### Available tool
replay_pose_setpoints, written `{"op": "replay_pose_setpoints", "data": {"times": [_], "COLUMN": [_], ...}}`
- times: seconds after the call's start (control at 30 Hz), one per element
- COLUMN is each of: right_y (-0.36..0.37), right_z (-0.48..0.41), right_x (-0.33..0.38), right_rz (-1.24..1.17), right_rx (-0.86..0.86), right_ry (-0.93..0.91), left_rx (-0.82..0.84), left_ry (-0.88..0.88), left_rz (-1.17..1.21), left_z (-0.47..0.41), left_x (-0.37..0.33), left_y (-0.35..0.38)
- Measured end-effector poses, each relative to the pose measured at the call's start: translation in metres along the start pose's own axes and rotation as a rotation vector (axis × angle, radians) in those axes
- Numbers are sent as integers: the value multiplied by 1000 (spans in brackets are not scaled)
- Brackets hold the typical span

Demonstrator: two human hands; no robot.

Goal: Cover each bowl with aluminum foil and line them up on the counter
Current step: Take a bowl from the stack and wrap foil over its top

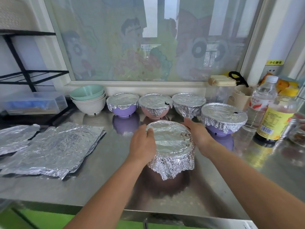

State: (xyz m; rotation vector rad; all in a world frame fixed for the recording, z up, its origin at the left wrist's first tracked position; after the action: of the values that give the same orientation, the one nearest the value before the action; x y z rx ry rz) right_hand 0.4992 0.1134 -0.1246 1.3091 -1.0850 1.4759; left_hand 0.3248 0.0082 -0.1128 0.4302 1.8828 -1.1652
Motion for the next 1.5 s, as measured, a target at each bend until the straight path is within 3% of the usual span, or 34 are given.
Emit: {"op": "replay_pose_setpoints", "data": {"times": [0.1, 0.2, 0.33, 0.43, 0.53, 0.63, 0.73, 0.8, 0.87, 0.97, 1.07, 1.27, 1.43, 1.5], "right_y": [1, 10, 13, 12, 4, 3, 20, 32, 32, 23, 15, 13, 8, 8], "right_z": [-1, -3, 0, 1, 1, 3, 6, 7, 7, 11, 16, 27, 36, 29], "right_x": [20, 15, 6, 5, 15, 42, 56, 55, 49, 33, 17, -5, 22, 33], "right_rz": [94, 39, -96, -63, 99, 234, 272, 393, 434, 296, 150, 45, 207, 178], "right_rx": [59, 159, 176, 137, 115, 95, 217, 312, 333, 265, 152, -8, 5, 18], "right_ry": [-108, -55, 22, 36, -12, -198, -244, -212, -188, -141, -128, -124, -143, -160], "left_rx": [1, 14, 6, 19, -87, -197, -117, -50, -64, -83, -29, 39, 79, -18], "left_ry": [32, 45, 1, -45, 58, 264, 364, 346, 371, 446, 448, -3, -17, 15], "left_rz": [-30, 12, 134, 210, -18, -306, -551, -580, -558, -503, -266, 492, 459, 325], "left_z": [-1, 1, -6, -5, 2, 36, 72, 75, 66, 56, 45, 22, 6, 7], "left_x": [-2, -6, 9, 11, -7, -39, -43, -32, -23, -12, 3, 36, 35, 28], "left_y": [-4, -7, 0, 1, -22, -33, -2, 10, 8, -3, -8, -5, -16, -31]}}
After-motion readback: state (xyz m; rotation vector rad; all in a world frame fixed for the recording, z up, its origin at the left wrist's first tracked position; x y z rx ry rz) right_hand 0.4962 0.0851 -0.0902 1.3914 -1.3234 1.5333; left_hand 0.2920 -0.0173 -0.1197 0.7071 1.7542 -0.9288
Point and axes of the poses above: each hand's wrist, its own z-axis away from the middle knuckle, its own y-axis out of the palm, x = y × z, the point moved 5 cm from there along -z, towards the middle knuckle, and after that the axes turned 3 degrees about -z, right-handed, at the moved point
